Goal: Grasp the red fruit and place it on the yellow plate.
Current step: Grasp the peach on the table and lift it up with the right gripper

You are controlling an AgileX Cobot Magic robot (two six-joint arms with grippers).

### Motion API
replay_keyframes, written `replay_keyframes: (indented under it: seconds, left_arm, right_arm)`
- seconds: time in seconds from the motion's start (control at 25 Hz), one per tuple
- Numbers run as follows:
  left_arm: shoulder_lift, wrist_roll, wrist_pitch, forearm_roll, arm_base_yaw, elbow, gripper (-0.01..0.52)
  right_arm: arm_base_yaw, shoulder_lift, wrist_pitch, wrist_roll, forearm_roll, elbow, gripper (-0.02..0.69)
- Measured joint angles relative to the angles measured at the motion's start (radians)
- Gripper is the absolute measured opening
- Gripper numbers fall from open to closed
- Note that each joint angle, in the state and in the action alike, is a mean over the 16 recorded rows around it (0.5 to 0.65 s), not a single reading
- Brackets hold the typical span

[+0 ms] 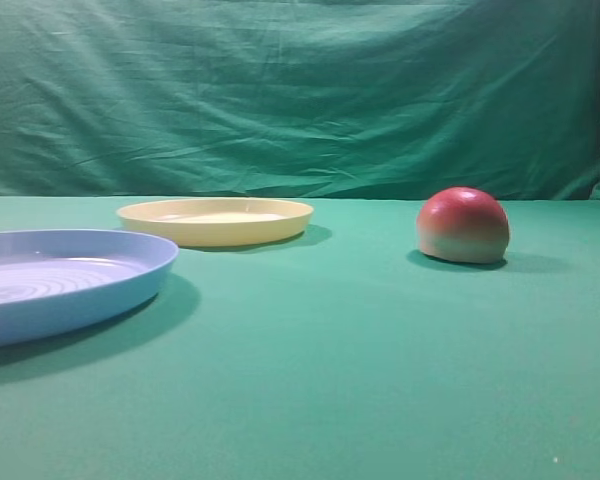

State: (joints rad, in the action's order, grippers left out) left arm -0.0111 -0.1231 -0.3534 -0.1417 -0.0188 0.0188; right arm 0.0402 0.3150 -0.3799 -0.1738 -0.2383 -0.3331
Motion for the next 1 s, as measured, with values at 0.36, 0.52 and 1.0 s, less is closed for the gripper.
replay_keyframes:
  seconds: [0.36,0.52,1.0]
  left_arm:
    - [0.000,0.000,0.000,0.000,0.000,0.000,0.157]
    - [0.000,0.000,0.000,0.000,0.000,0.000,0.157]
    - [0.000,0.000,0.000,0.000,0.000,0.000,0.157]
  right_arm:
    - [0.027,0.391,-0.148,-0.102,-0.006,-0.236,0.000]
    - [0.085,0.562,-0.187,-0.126,0.000,-0.332,0.000]
    - [0.276,1.093,-0.262,-0.103,0.053,-0.673,0.097]
